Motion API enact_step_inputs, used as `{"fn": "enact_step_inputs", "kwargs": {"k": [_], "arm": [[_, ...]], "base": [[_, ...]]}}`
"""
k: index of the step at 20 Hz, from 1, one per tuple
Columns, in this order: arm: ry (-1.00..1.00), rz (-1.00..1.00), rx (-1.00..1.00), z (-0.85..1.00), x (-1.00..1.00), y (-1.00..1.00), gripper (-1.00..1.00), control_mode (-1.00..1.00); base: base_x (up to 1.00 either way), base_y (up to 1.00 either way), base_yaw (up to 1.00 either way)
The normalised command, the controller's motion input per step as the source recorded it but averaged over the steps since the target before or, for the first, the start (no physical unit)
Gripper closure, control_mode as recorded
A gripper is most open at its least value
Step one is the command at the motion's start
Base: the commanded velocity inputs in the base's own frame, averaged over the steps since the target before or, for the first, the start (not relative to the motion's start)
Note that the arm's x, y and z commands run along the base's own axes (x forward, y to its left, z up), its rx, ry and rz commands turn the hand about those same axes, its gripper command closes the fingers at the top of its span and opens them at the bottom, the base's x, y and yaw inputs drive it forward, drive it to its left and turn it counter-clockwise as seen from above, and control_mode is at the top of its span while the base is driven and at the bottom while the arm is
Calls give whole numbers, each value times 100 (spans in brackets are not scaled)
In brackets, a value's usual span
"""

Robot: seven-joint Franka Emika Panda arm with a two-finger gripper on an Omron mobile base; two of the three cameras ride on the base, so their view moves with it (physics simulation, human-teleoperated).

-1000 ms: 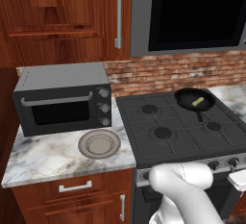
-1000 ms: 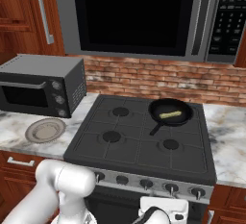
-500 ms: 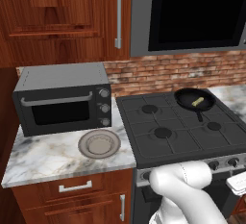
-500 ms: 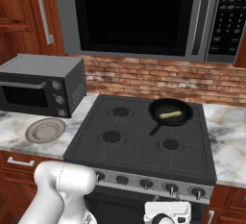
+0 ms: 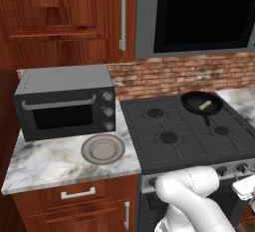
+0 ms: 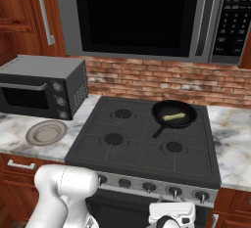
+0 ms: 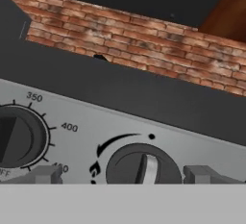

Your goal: Pick up the butter stick and place it in the pan. Then turn on the burner for the pan.

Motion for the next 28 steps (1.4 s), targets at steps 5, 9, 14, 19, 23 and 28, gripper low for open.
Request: {"fn": "enact_step_inputs", "kwargs": {"k": [5,9,14,19,23,28], "arm": [[0,0,0,-3,15,-1,-100,-100],[0,0,0,-1,7,-6,-100,-100],[0,0,0,0,5,-4,-100,-100],[0,0,0,-4,12,0,-100,-100],[0,0,0,-8,17,0,100,-100],[0,0,0,-14,12,0,100,-100]], "base": [[0,0,0],[0,0,0],[0,0,0],[0,0,0],[0,0,0],[0,0,0]]}}
